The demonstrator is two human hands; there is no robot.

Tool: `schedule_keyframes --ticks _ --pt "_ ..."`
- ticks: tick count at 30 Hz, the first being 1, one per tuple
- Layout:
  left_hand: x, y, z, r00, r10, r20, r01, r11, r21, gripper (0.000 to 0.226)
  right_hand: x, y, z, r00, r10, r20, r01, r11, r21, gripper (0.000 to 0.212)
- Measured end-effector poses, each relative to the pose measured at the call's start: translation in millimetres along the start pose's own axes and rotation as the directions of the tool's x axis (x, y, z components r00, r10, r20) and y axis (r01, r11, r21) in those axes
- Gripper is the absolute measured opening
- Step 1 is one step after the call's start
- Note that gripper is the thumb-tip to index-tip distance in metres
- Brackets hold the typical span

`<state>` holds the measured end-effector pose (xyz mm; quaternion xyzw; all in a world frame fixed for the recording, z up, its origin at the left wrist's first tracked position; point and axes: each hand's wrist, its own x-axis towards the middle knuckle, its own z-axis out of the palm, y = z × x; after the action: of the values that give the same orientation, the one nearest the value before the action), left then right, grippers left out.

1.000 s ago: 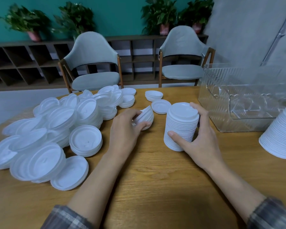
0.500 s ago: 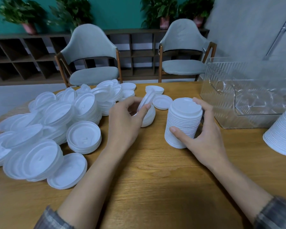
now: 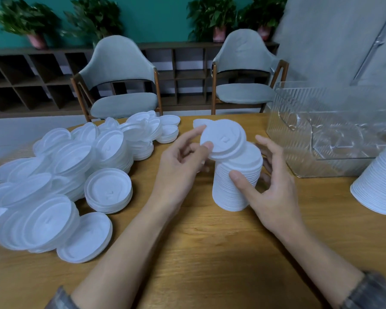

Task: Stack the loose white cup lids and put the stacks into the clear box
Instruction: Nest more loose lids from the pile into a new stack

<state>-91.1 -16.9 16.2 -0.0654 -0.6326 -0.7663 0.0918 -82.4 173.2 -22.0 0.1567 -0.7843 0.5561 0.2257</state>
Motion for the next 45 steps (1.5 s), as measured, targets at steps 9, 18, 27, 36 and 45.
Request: schedule_keyframes --ticks 9,18,27,36,45 --pt "-9 -8 8 0.992 0.129 0.013 -0.127 0.95 0.286 0.034 1 3 1 0.996 -0.073 0.044 0.077 0.993 -0.091 0.074" --pt "-6 -5 2 0.98 0.032 0.198 -0.048 0.996 0.08 0.052 1 4 1 0.996 -0.049 0.077 0.053 0.997 -0.047 0.082" --pt "-9 -7 6 0.987 0.116 0.113 -0.136 0.972 0.19 0.05 0 3 1 0.992 -0.082 0.095 0.087 0.995 -0.046 0.076" --pt "-8 -11 4 0.989 0.109 0.1 -0.129 0.965 0.226 0.044 0 3 -1 0.991 -0.071 0.116 0.08 0.994 -0.073 0.077" --pt "-11 -12 10 0.99 0.027 0.136 -0.044 0.992 0.122 0.052 -8 0 -2 0.987 0.0 0.164 0.019 0.993 -0.117 0.107"
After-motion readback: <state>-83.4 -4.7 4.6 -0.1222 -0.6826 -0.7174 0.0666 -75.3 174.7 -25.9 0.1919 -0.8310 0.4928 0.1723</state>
